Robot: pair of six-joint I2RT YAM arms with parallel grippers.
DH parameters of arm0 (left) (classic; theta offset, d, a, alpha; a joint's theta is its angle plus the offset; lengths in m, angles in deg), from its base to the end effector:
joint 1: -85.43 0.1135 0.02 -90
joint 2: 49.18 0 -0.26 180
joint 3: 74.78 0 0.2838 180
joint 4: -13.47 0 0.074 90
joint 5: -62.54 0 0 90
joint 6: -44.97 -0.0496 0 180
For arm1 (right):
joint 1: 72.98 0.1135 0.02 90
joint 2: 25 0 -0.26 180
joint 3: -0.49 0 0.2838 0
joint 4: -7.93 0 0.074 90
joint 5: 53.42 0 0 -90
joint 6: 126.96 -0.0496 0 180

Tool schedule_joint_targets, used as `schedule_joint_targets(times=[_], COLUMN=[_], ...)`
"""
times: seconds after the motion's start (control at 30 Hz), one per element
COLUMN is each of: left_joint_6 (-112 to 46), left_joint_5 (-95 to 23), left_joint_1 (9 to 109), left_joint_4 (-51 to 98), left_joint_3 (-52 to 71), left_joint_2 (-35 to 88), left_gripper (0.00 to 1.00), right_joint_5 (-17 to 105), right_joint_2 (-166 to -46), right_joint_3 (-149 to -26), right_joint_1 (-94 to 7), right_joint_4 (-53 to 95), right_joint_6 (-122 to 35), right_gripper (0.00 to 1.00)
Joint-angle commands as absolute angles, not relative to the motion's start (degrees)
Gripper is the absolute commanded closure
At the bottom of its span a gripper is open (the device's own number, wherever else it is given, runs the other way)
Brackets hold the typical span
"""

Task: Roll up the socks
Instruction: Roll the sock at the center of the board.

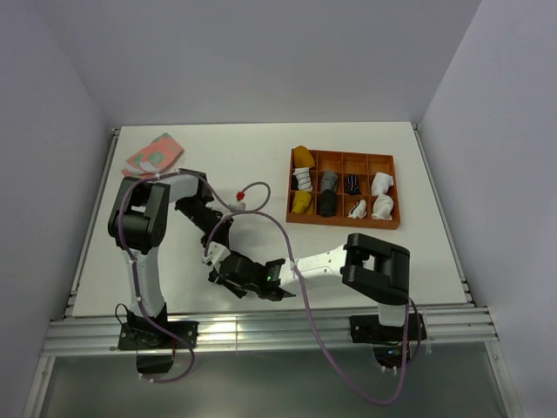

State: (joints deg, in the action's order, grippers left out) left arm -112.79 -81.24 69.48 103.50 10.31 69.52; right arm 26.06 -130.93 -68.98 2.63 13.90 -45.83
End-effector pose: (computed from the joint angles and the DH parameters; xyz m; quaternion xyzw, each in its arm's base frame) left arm 0.3005 -0.1275 0.0985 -0.4722 -0.7232 0.5022 0.0430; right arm 0.1107 0.3951 0.1120 -0.4703 0.7813 0.2079 0.3537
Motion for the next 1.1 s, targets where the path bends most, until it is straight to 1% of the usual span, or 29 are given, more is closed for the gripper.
schedule_joint_targets(times=[0.0, 0.13, 0.17, 0.3, 0.47, 0.53, 0.6, 0.63, 0.7, 0.73, 0.87, 0.93, 1.0, 1.07], left_joint_6=[-111.74, -107.18, -103.86, -90.93, -77.49, -75.19, -75.52, -76.57, -80.00, -80.70, -86.40, -89.31, -91.07, -92.05], left_joint_5=[-89.76, -93.28, -93.72, -94.17, -88.38, -86.71, -84.07, -83.80, -82.83, -82.13, -80.02, -78.35, -75.29, -73.17], left_joint_1=[72.94, 77.60, 79.78, 86.21, 93.41, 94.56, 95.45, 95.36, 95.19, 95.10, 93.43, 92.12, 88.69, 83.79], left_joint_4=[103.21, 97.86, 95.92, 80.38, 60.63, 56.20, 52.84, 52.84, 53.02, 52.58, 49.59, 48.10, 47.22, 45.37], left_joint_3=[13.36, 13.72, 12.93, 9.15, 1.88, -0.68, -3.85, -4.56, -6.67, -7.46, -14.56, -17.12, -20.90, -24.32], left_joint_2=[65.44, 63.16, 62.36, 55.44, 46.48, 43.91, 40.57, 39.69, 37.05, 36.09, 28.37, 25.54, 21.85, 18.78], left_gripper=[0.64, 0.66, 0.67, 0.67, 0.69, 0.68, 0.66, 0.64, 0.61, 0.58, 0.50, 0.47, 0.46, 0.46], right_joint_5=[26.04, 27.79, 29.71, 36.30, 48.07, 54.05, 57.40, 61.68, 66.01, 71.07, 80.84, 81.76, 85.18, 85.36], right_joint_2=[-129.15, -127.66, -127.48, -126.95, -129.05, -130.11, -132.73, -134.06, -137.39, -138.45, -142.76, -144.52, -145.84, -147.60], right_joint_3=[-67.01, -66.04, -65.95, -67.44, -70.87, -72.97, -76.21, -77.54, -80.96, -81.94, -84.14, -85.28, -86.51, -87.56], right_joint_1=[2.78, 2.17, 1.82, -1.26, -7.92, -10.22, -13.02, -13.91, -16.80, -17.78, -22.70, -24.89, -26.04, -27.44], right_joint_4=[16.53, 16.71, 16.88, 19.08, 24.26, 26.54, 28.82, 31.62, 33.66, 34.54, 34.46, 34.72, 34.99, 35.34], right_joint_6=[-47.86, -48.91, -49.70, -51.11, -53.39, -54.27, -54.45, -54.63, -55.68, -56.38, -58.41, -59.37, -59.72, -60.87], right_gripper=[0.96, 0.96, 0.96, 0.96, 0.97, 0.97, 0.97, 0.97, 0.96, 0.96, 0.95, 0.95, 0.95, 0.95])
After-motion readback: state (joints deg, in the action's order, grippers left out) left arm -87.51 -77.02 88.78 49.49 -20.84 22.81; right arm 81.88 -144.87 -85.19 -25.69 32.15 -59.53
